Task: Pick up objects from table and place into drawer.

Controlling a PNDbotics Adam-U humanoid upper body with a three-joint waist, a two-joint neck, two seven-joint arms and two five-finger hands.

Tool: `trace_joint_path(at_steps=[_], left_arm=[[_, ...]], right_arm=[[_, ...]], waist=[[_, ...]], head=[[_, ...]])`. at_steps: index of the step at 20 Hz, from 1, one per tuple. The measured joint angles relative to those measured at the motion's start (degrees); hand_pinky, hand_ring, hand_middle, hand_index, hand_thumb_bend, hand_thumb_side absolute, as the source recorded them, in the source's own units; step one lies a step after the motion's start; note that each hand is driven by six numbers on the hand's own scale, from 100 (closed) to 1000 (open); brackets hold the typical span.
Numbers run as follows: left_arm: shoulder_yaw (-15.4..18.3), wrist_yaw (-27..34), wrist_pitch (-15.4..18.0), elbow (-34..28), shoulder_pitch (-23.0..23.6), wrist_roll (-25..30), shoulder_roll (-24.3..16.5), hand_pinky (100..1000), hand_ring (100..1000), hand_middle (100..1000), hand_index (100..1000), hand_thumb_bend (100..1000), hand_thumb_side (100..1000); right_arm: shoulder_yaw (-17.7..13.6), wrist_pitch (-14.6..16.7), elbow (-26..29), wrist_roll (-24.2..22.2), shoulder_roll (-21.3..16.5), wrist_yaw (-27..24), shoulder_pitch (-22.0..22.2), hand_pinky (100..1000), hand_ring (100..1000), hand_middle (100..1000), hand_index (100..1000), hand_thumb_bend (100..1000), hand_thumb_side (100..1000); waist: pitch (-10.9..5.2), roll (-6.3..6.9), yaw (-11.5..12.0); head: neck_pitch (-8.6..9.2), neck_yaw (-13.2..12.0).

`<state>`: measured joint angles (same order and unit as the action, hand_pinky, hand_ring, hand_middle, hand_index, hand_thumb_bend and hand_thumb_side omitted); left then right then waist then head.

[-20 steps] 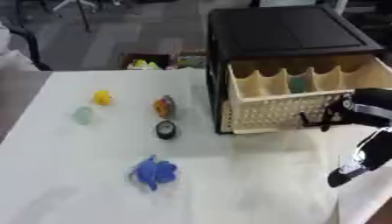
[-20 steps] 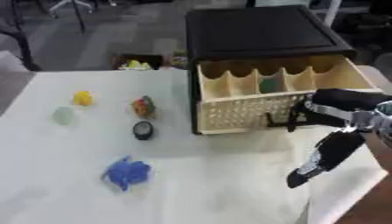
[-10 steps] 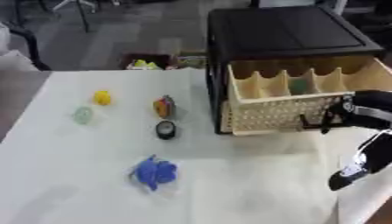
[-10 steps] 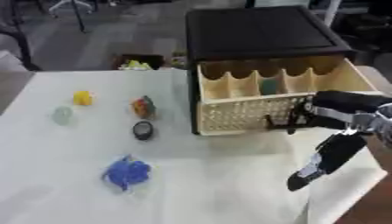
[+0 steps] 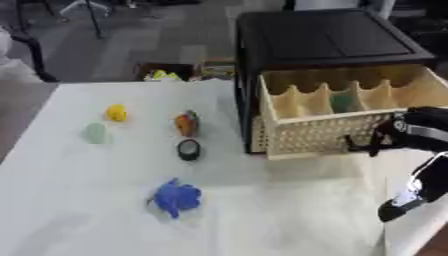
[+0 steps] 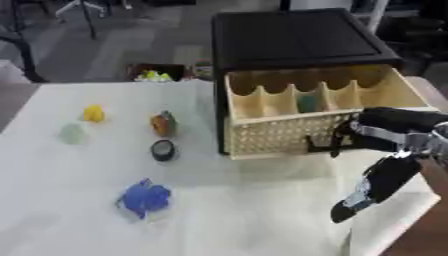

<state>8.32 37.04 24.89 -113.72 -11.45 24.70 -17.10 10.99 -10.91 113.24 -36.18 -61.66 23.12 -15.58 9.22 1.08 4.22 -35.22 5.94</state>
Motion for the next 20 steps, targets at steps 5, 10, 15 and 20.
trace_joint_path(at_steps=[5, 10, 15, 20], left_arm=[[0.00, 0.00, -0.05, 0.00, 0.00, -0.05, 0.00, 697, 754, 743, 817, 100, 798], [0.01, 0.00, -0.13, 0.00, 0.00, -0.13, -0.01, 696, 754, 743, 817, 100, 798], [0.01, 0.05, -0.13, 0.00, 0.00, -0.13, -0.01, 696, 754, 743, 816, 100, 798], [0.01, 0.13, -0.14, 0.00, 0.00, -0.14, -0.01, 696, 755, 743, 816, 100, 799]], right_arm=[[-0.12, -0.05, 0.21, 0.47, 0.00, -0.08, 0.00, 100, 100, 100, 660, 1000, 545], [-0.40, 0.70, 0.41, 1.76, 0.00, -0.84, -0.02, 100, 100, 100, 732, 1000, 542], [-0.81, 1.77, 0.41, 3.08, 0.00, -1.07, -0.11, 100, 100, 100, 759, 1000, 542], [-1.62, 2.61, 0.41, 3.69, 0.00, -1.05, -0.13, 100, 100, 100, 804, 1000, 542]], waist=[[0.00, -0.03, 0.00], [-0.01, -0.04, 0.03], [-0.01, -0.04, 0.04], [-0.01, -0.09, 0.04]], head=[[0.00, 0.00], [0.00, 0.00], [0.00, -0.01], [0.00, -0.05]])
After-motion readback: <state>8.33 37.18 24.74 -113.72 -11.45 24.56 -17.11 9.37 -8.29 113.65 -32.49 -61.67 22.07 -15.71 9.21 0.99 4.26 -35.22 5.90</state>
